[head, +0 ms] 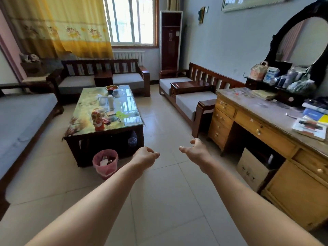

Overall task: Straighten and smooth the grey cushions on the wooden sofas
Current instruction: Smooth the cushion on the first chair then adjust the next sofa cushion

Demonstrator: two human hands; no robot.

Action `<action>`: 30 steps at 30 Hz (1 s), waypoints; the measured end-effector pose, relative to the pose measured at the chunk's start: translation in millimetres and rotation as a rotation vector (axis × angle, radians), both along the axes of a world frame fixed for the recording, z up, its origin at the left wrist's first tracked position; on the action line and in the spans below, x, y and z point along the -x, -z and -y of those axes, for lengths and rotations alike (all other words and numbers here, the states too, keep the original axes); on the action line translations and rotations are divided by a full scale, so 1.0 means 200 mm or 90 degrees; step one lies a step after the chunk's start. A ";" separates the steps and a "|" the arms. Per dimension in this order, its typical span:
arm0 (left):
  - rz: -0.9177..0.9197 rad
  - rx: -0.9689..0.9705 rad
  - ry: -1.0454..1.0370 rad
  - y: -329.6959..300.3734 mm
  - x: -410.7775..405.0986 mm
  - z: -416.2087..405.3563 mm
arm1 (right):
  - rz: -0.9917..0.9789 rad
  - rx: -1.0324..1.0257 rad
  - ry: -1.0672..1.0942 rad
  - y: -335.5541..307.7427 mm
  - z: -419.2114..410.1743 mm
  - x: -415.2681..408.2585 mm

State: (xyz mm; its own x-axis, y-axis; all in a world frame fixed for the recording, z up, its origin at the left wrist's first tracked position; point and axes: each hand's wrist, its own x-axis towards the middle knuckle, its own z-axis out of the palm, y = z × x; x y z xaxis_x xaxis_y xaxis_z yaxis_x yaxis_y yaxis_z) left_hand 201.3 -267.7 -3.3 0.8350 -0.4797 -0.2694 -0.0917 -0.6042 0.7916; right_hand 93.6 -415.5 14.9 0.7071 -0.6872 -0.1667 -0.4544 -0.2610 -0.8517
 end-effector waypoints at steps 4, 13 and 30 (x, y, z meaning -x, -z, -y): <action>0.020 -0.025 0.019 -0.01 -0.26 0.29 | -0.012 -0.009 0.009 0.01 0.29 -0.28; 0.007 -0.001 0.017 0.07 -1.10 0.88 | -0.030 0.016 0.029 0.08 0.83 -1.07; -0.007 -0.033 0.140 0.13 -2.58 2.37 | -0.068 0.025 0.128 0.16 2.25 -2.51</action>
